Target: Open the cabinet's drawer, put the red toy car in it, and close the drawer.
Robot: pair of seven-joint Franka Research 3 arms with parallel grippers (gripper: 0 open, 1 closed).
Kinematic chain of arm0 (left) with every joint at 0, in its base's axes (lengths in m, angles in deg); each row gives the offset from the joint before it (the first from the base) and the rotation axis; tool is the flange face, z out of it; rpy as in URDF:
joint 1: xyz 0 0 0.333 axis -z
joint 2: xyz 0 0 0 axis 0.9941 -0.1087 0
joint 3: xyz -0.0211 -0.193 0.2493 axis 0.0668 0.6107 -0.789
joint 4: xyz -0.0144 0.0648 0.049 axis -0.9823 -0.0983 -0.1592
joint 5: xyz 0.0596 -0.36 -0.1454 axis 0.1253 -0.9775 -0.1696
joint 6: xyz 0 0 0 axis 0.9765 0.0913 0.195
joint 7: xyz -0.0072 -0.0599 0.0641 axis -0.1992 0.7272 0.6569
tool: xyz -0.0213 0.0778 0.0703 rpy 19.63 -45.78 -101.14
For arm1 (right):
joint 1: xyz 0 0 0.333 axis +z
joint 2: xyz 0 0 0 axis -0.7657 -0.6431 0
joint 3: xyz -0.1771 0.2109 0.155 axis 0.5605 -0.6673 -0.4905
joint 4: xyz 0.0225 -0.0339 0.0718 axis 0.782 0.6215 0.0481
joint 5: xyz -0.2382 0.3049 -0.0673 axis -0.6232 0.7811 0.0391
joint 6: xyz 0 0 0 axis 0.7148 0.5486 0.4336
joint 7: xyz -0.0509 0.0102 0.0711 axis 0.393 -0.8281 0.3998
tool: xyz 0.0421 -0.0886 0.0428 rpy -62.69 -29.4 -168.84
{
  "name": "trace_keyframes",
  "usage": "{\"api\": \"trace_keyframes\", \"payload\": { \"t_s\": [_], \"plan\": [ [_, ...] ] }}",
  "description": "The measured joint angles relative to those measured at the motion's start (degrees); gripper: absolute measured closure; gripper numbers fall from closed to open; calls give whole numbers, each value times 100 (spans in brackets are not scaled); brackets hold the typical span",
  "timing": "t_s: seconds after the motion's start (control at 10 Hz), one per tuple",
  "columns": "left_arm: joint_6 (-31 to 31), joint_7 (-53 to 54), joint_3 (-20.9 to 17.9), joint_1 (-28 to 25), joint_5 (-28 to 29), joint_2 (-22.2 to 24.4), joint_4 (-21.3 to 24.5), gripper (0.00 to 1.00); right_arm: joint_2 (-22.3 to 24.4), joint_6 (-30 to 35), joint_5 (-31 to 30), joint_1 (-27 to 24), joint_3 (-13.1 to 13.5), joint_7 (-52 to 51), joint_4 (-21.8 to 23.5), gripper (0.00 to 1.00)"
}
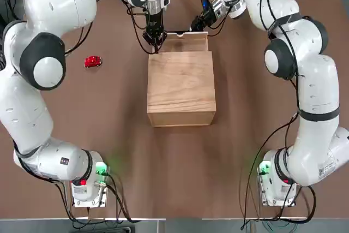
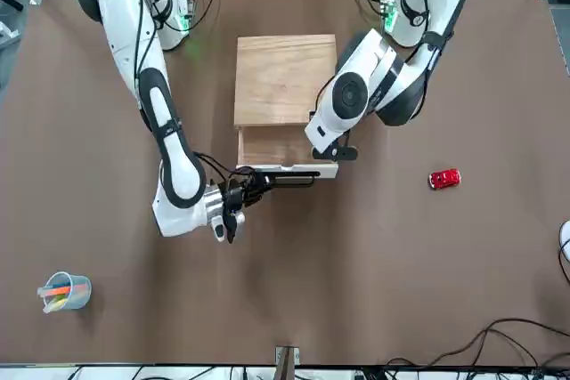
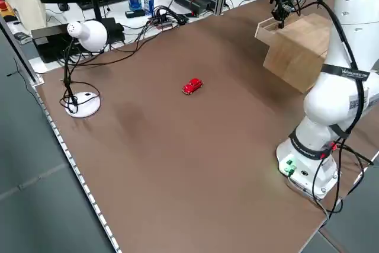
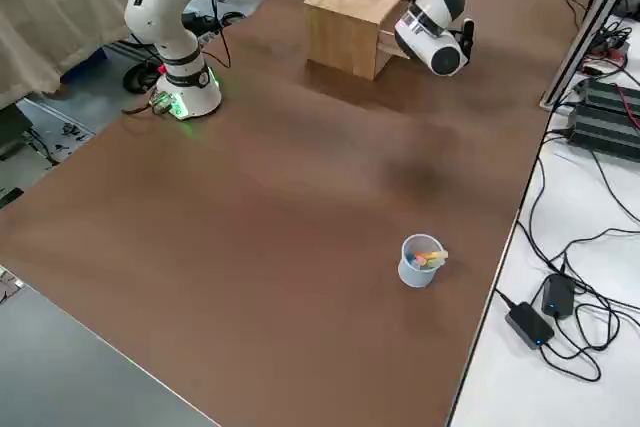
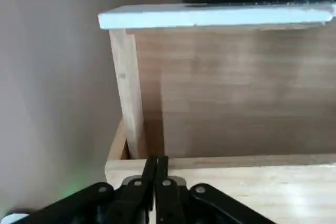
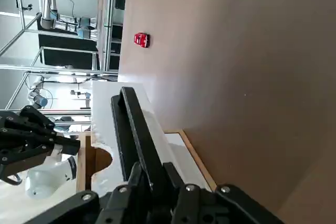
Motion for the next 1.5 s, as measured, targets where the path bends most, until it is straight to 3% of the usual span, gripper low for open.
{"api": "trace_keyframes", "payload": {
  "t_s": [0.2, 0.4, 0.5, 0.6, 0.8, 1.0, 1.1, 1.4, 1.5],
  "plan": [
    [0, -1, 0, 0, 0, 0, 0, 94, 0, -52, 2, 0, 0, 12, -10, 79],
    [0, -2, 0, -2, 0, 0, 0, 94, 0, -137, 5, -1, 5, 111, -12, 73],
    [0, -4, 0, -3, 0, 0, 0, 94, 0, -180, 52, -2, 6, 140, -17, 65],
    [0, -5, 0, -6, 0, 0, 0, 94, 0, -232, 117, -6, 12, 155, -38, 49],
    [0, -7, 0, -6, 0, 0, 1, 94, 0, -249, 275, -9, 10, 181, -59, 37],
    [0, -8, 0, -6, 0, 0, 1, 94, 0, -249, 436, -4, 6, 181, -61, 7],
    [0, -9, 0, -7, 0, 0, 1, 94, 0, -249, 458, -13, 9, 182, -65, 1],
    [0, -10, 0, -9, 0, 0, 1, 94, 16, -203, 408, -182, 52, 219, -247, 0],
    [0, -10, 1, -9, 0, 0, 1, 94, 21, -87, 131, -353, 67, 240, -383, 0]
  ]
}}
